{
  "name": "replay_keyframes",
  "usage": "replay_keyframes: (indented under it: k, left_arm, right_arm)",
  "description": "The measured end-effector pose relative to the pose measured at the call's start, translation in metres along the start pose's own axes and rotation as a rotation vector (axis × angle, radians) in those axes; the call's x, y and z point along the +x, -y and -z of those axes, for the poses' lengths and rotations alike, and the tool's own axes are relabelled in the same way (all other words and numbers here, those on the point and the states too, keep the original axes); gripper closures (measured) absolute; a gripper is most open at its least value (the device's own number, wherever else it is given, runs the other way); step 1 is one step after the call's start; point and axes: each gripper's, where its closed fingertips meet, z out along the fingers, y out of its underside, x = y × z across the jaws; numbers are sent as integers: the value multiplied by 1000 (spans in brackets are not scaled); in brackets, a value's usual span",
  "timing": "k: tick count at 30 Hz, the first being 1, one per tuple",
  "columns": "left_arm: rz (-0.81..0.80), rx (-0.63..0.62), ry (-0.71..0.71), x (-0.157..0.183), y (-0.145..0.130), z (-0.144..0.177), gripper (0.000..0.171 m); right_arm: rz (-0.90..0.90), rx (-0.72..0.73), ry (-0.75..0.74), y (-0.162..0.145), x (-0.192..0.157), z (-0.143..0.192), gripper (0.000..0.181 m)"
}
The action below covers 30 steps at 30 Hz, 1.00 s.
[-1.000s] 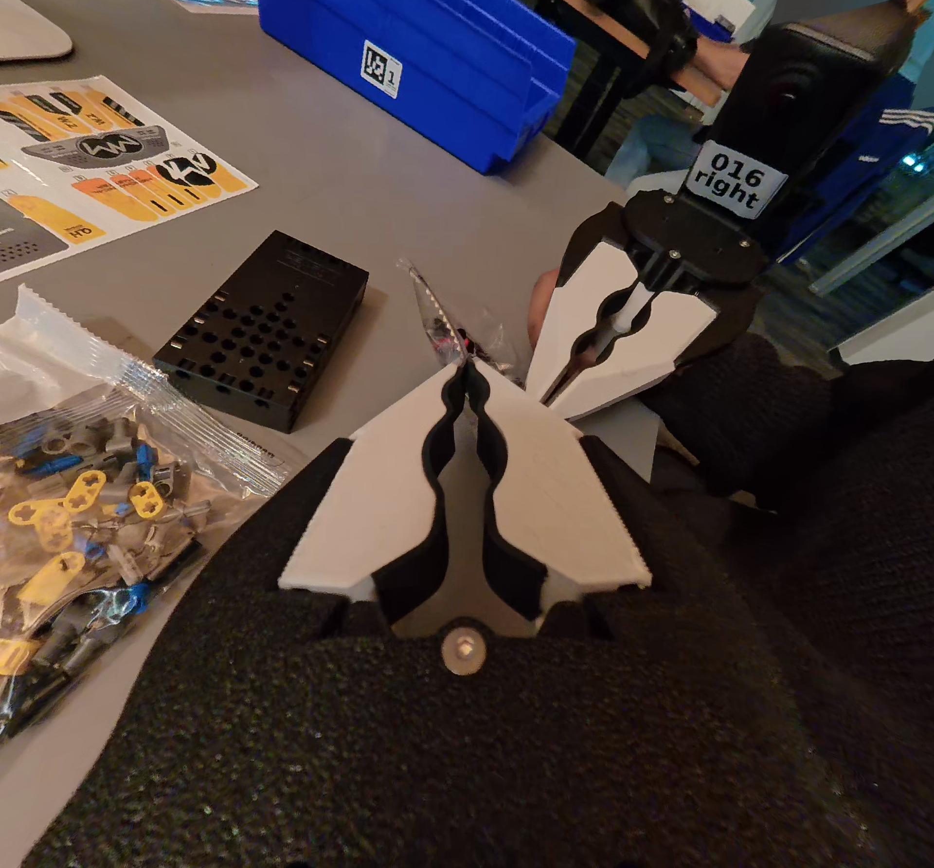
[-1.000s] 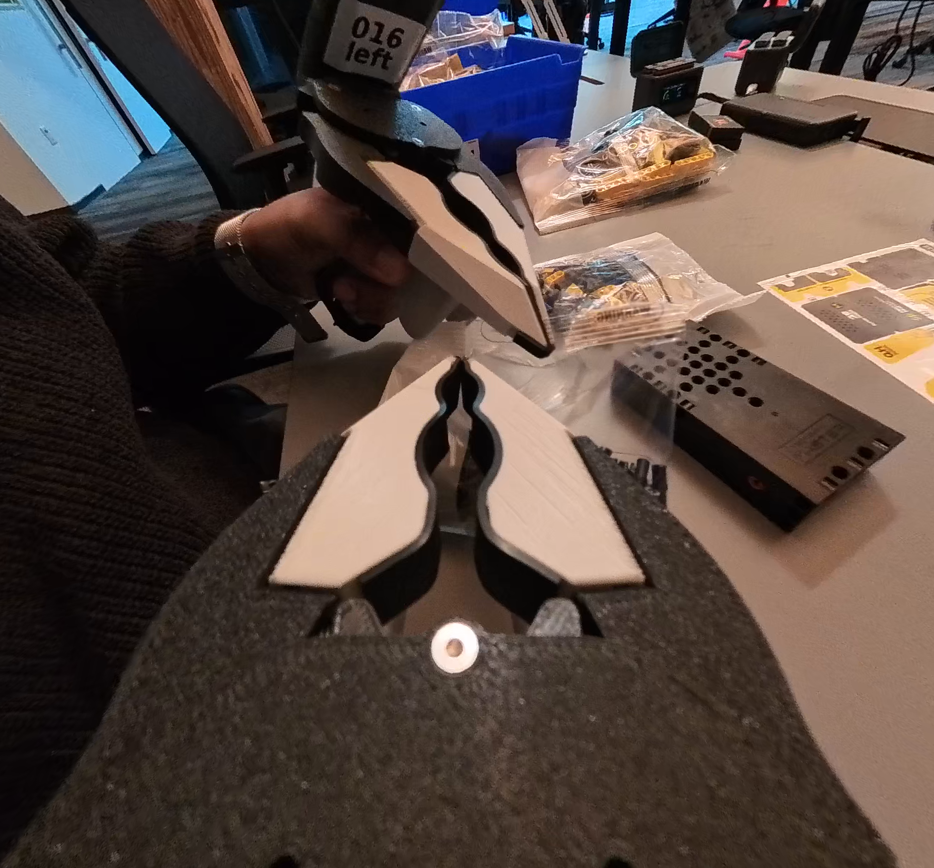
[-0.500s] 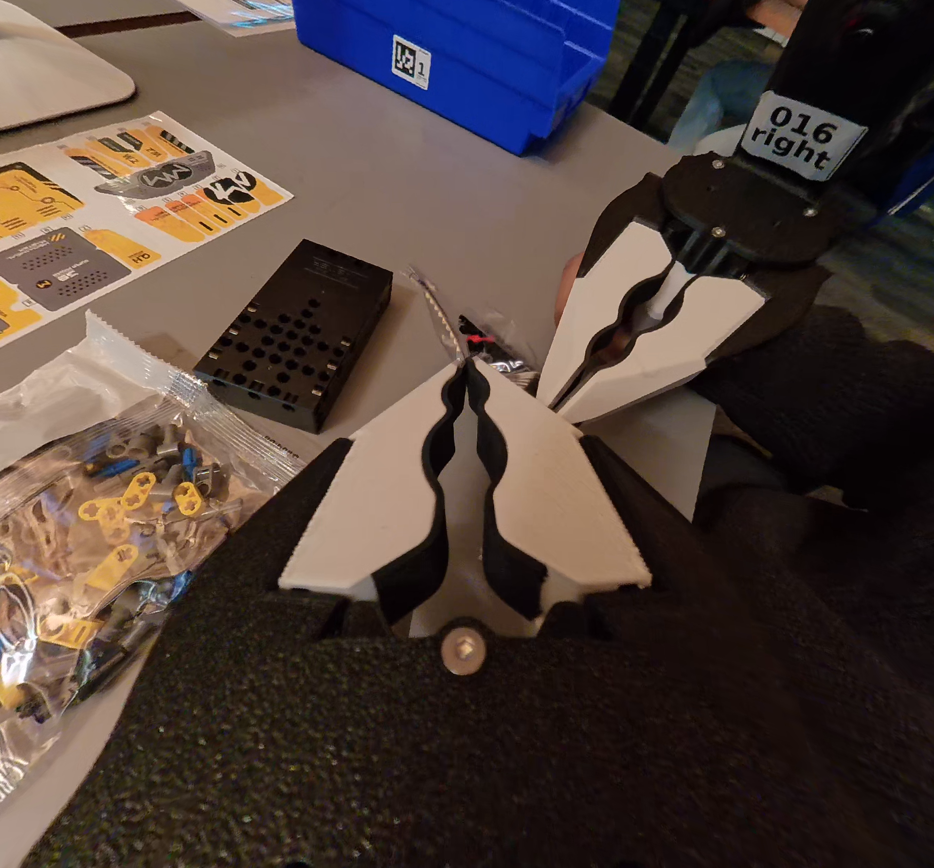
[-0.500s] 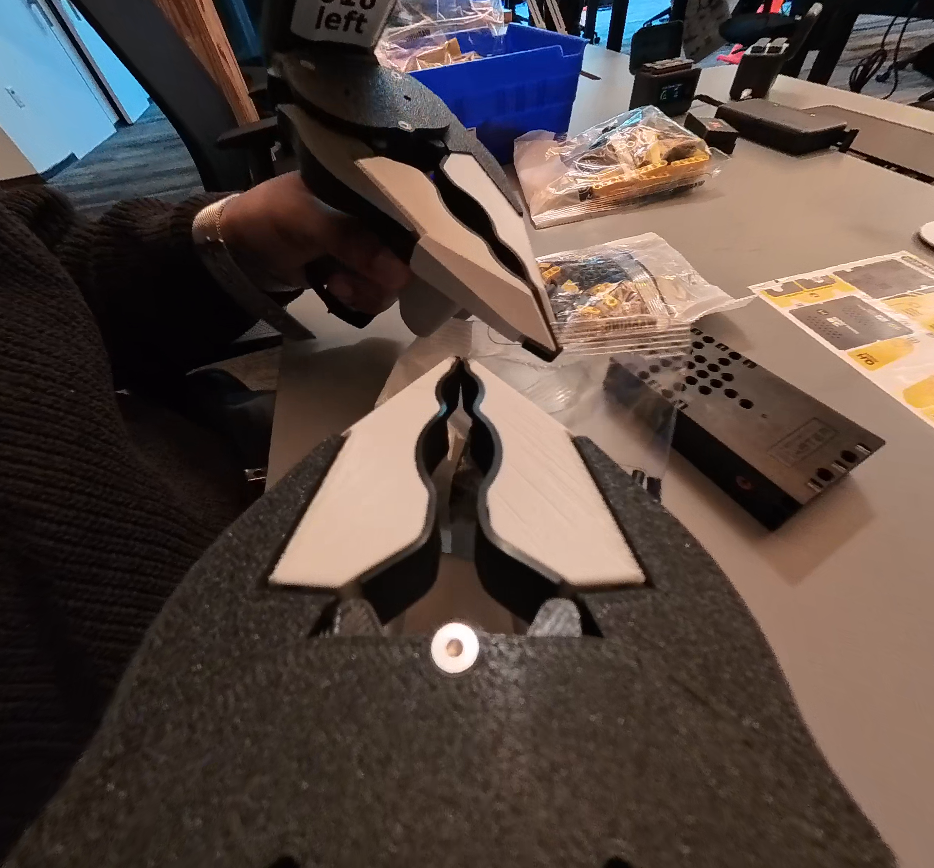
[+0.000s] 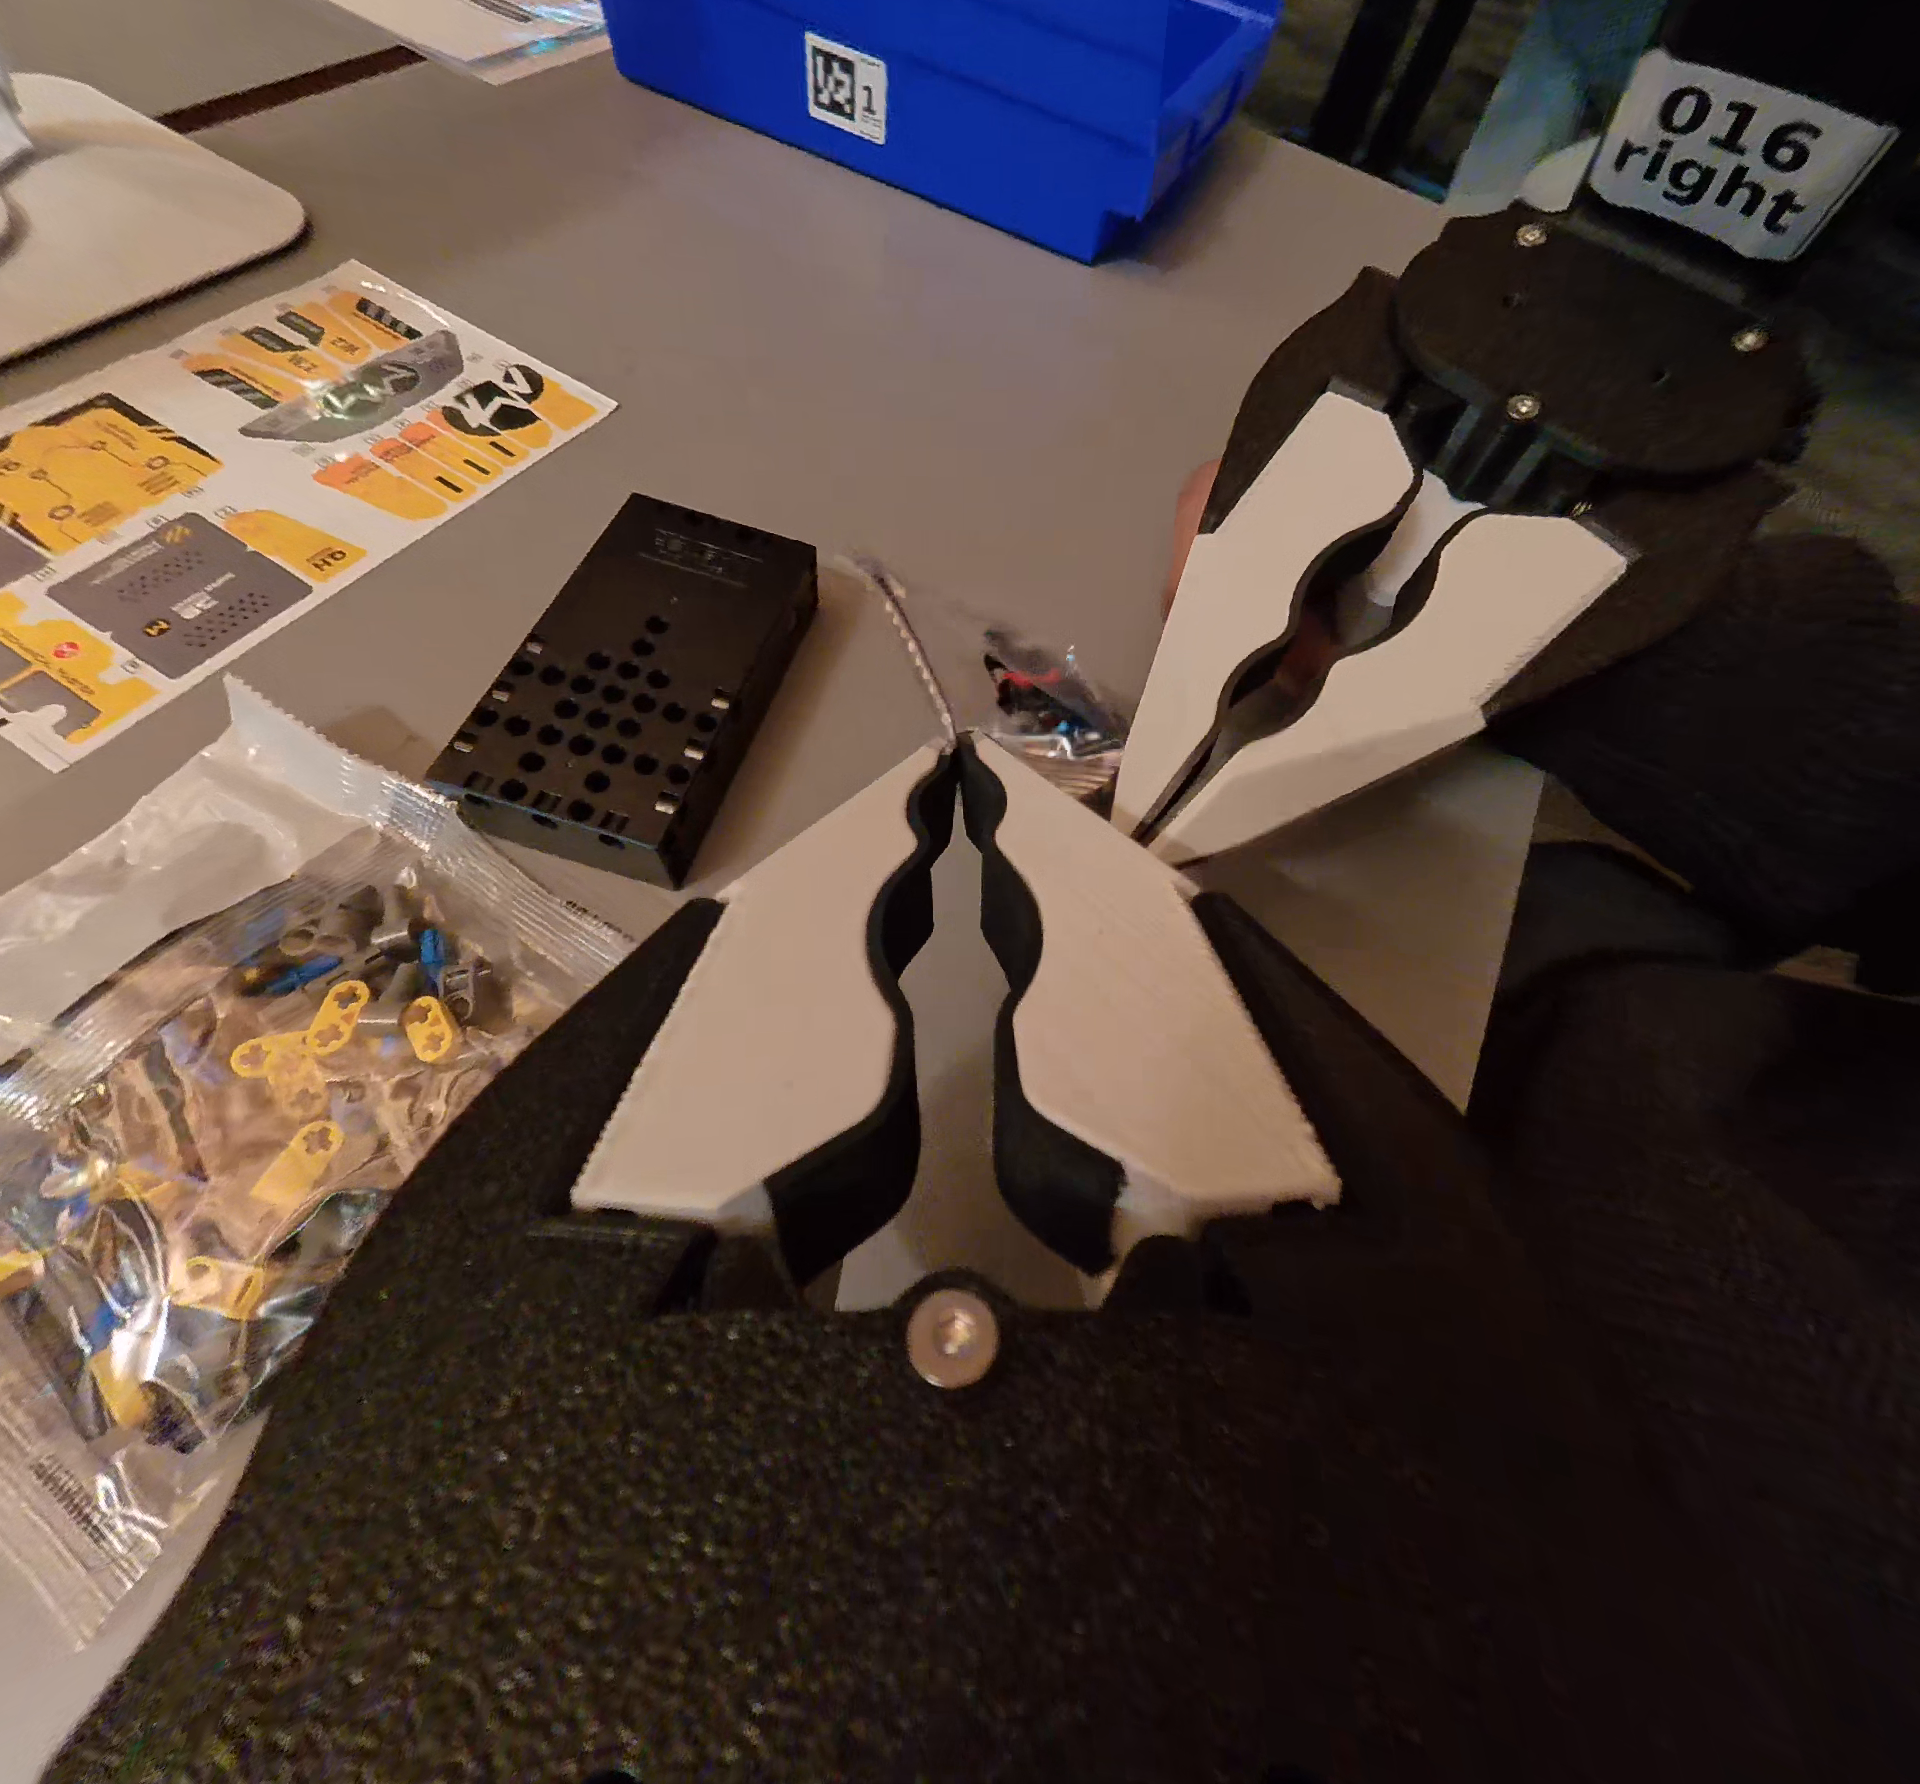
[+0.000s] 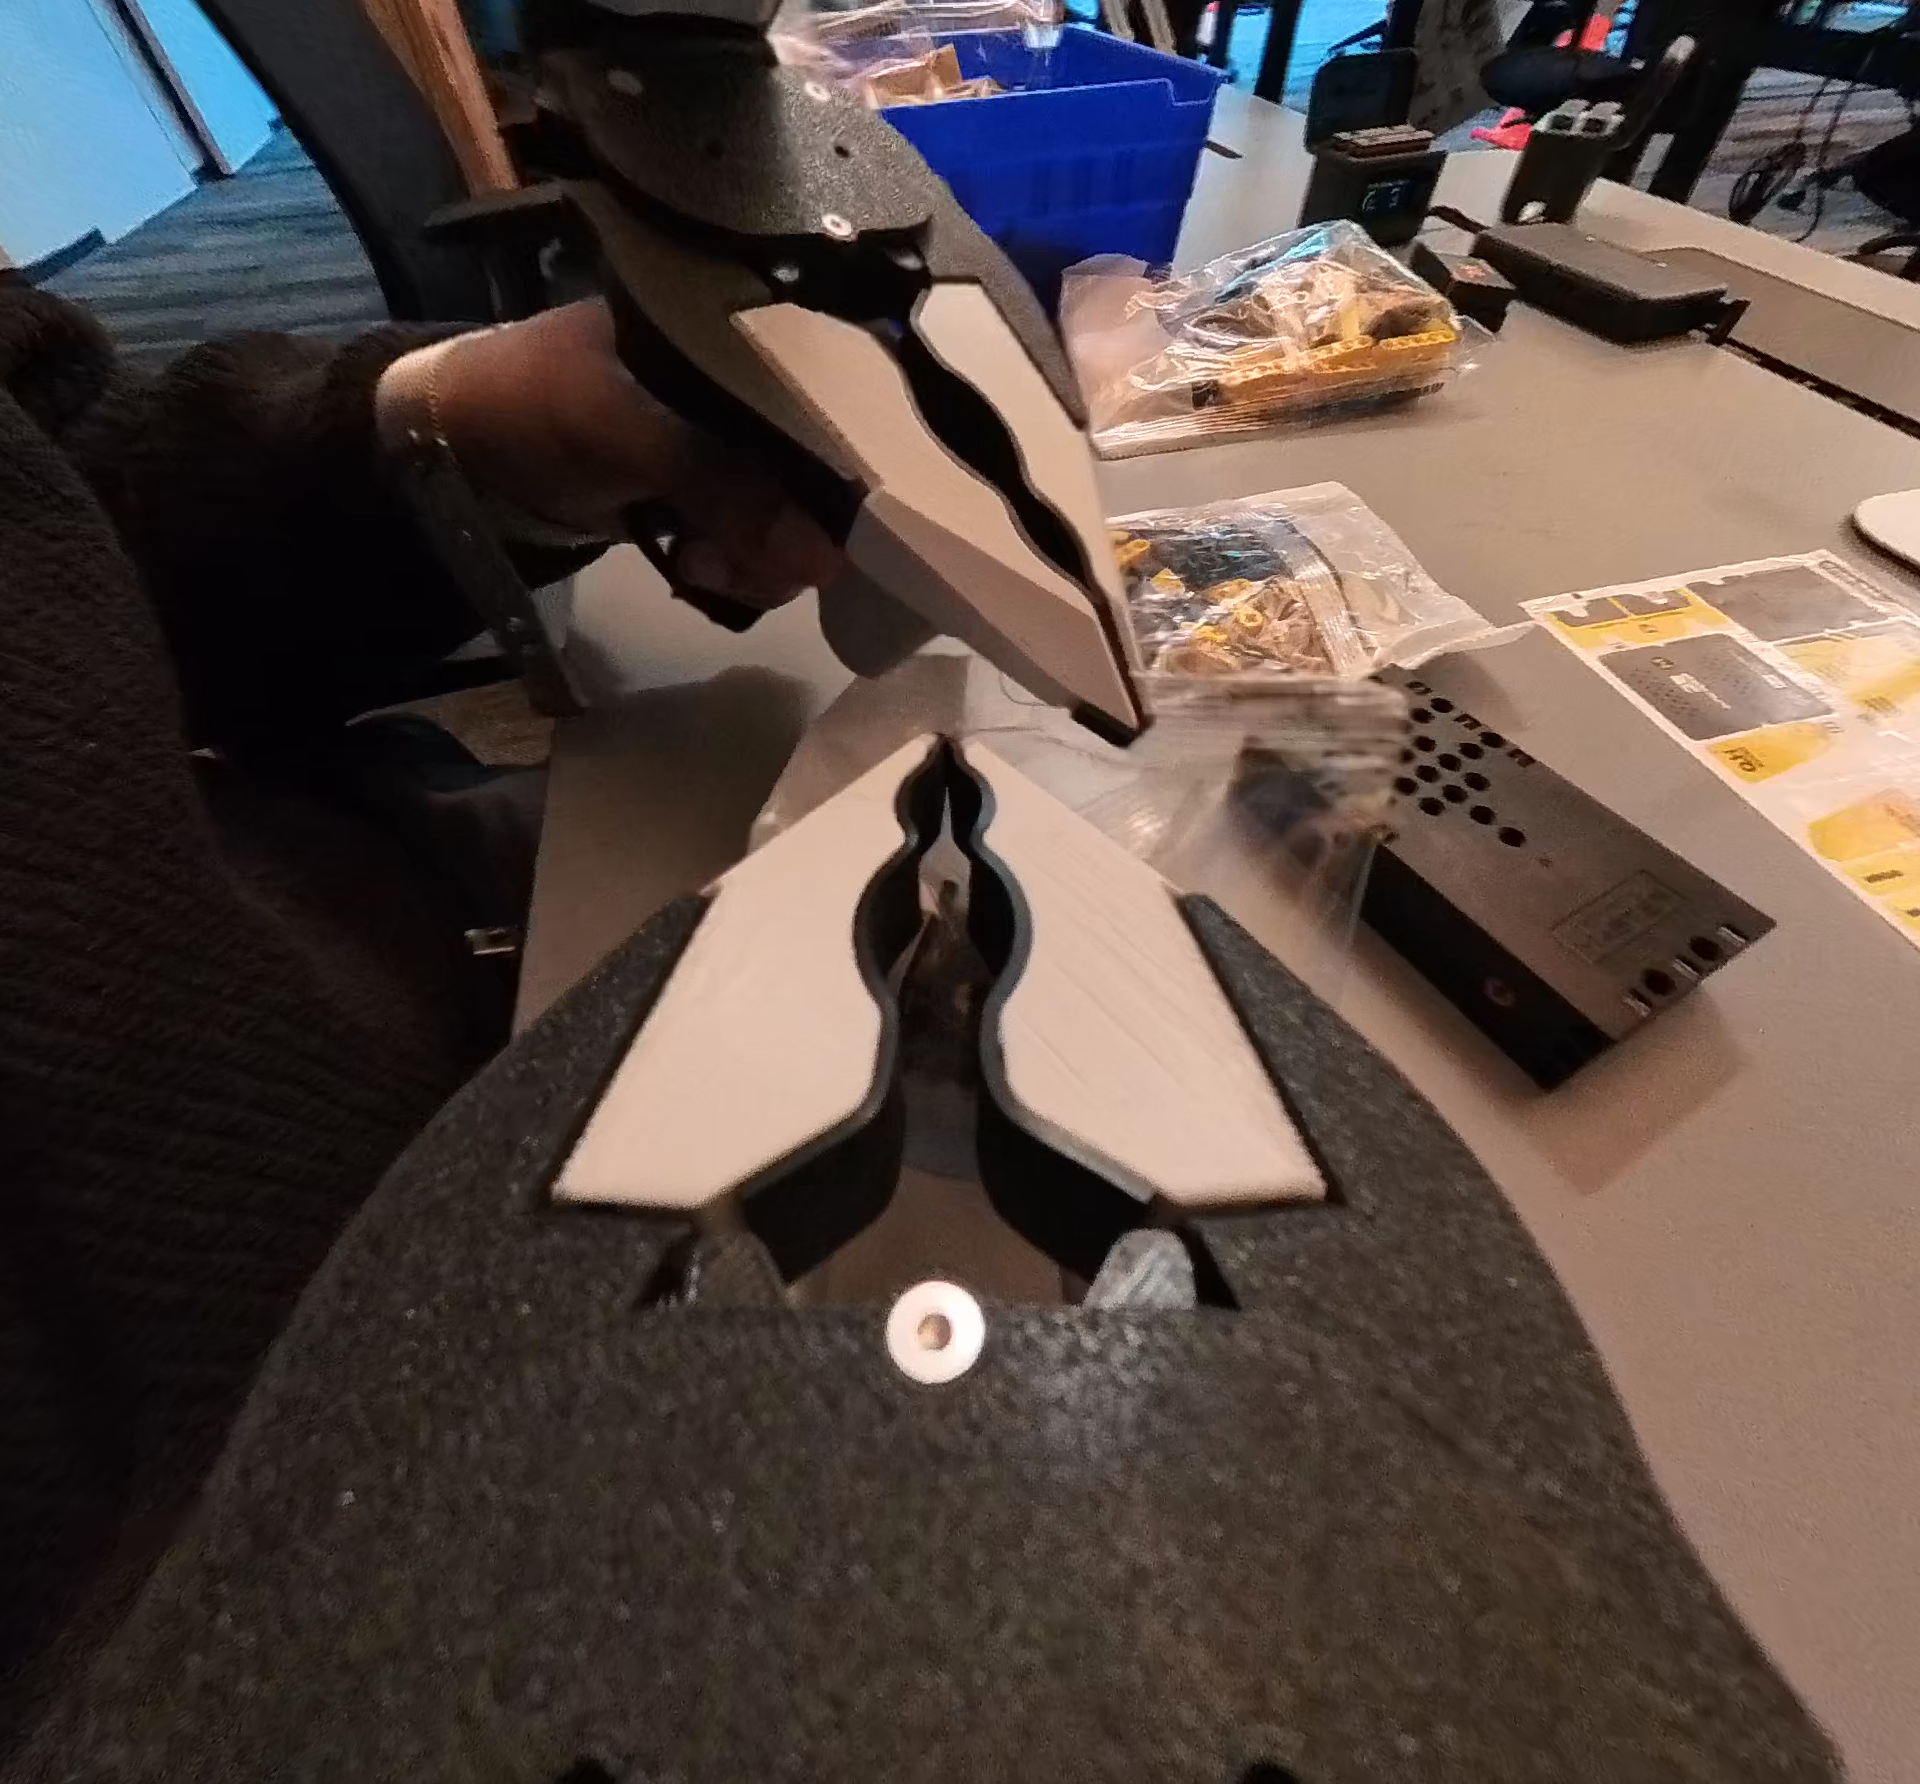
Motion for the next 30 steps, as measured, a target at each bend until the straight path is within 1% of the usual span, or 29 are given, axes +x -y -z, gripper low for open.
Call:
replay_keyframes:
  k: [1, 4, 6, 7, 8, 10, 12, 14, 15, 16, 20, 22, 26, 30]
  left_arm:
    - [35, 8, -20, -3, 0, 2, 171]
    - [202, 39, -164, 2, 1, 11, 166]
    - [242, 34, -218, 6, 0, 14, 164]
    - [263, 42, -241, 8, 1, 16, 160]
    - [291, 51, -265, 9, 3, 18, 149]
    - [343, 39, -312, 12, 1, 19, 146]
    - [348, -15, -298, 10, -9, 17, 146]
    - [342, -21, -275, 6, -13, 16, 149]
    - [355, -2, -309, 10, -9, 17, 165]
    - [371, 25, -336, 12, -5, 19, 171]
    - [347, 24, -312, 9, -7, 15, 171]
    - [340, 41, -296, 7, -5, 15, 171]
    - [330, 66, -273, 6, -1, 13, 171]
    - [318, 65, -268, 6, -1, 12, 171]
  right_arm:
    - [1, 4, -15, 1, 2, 0, 181]
    - [4, 29, -5, 4, 1, 2, 181]
    - [12, 25, -4, 4, 1, 2, 181]
    - [26, 19, -12, 3, 1, 1, 181]
    - [42, 12, -23, 2, 1, 0, 181]
    - [79, -3, -54, 0, 3, -1, 181]
    - [113, -9, -80, 0, 4, -2, 181]
    - [134, -6, -88, 0, 4, -2, 181]
    - [138, -7, -89, 0, 4, -3, 181]
    - [142, -5, -86, 0, 3, -3, 181]
    - [114, 0, -106, 1, 8, -2, 179]
    - [80, 3, -104, 2, 10, -2, 172]
    - [-62, 5, -29, 1, 5, -3, 159]
    - [-117, -5, -29, 0, 6, -5, 159]
